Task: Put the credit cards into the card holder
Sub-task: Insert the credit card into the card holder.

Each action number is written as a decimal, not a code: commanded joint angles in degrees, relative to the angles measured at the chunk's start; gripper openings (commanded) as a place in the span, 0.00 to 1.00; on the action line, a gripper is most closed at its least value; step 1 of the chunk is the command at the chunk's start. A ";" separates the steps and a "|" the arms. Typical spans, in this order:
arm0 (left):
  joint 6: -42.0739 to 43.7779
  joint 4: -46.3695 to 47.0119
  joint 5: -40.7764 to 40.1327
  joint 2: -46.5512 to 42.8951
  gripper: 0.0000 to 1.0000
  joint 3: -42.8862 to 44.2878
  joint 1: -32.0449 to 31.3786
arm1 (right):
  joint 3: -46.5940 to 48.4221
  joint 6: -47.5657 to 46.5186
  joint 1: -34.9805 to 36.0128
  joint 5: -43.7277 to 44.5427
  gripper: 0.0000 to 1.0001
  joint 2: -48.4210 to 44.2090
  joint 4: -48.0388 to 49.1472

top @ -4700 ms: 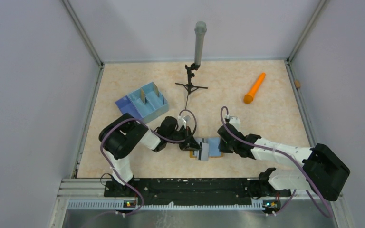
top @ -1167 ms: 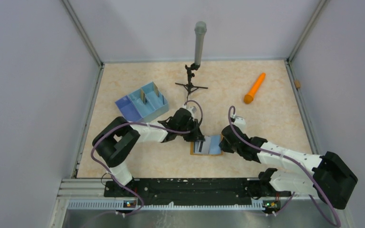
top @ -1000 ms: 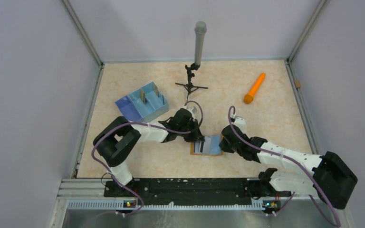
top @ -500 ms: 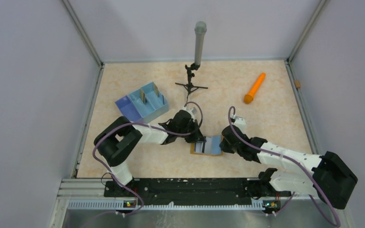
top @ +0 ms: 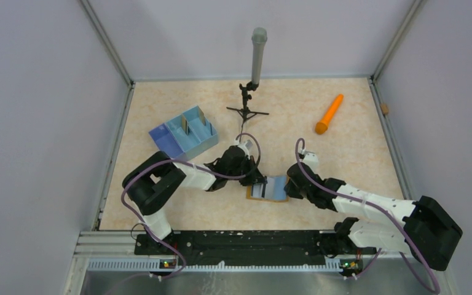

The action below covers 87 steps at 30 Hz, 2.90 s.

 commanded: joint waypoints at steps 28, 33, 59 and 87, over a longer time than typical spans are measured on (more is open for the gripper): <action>-1.09 -2.32 -8.73 4.00 0.24 2.40 -4.48 | -4.96 7.00 0.68 2.91 0.00 -4.65 11.96; 0.69 -10.06 -12.95 2.99 0.37 5.50 -6.09 | -6.00 7.23 0.68 4.06 0.00 -6.55 11.73; 4.18 -24.53 -25.78 -3.99 0.85 9.74 -11.20 | -7.81 6.49 0.69 4.96 0.00 -7.95 11.66; 2.64 -14.47 -9.53 -0.96 0.66 7.99 -9.09 | -9.52 6.86 0.64 3.28 0.00 -9.42 13.47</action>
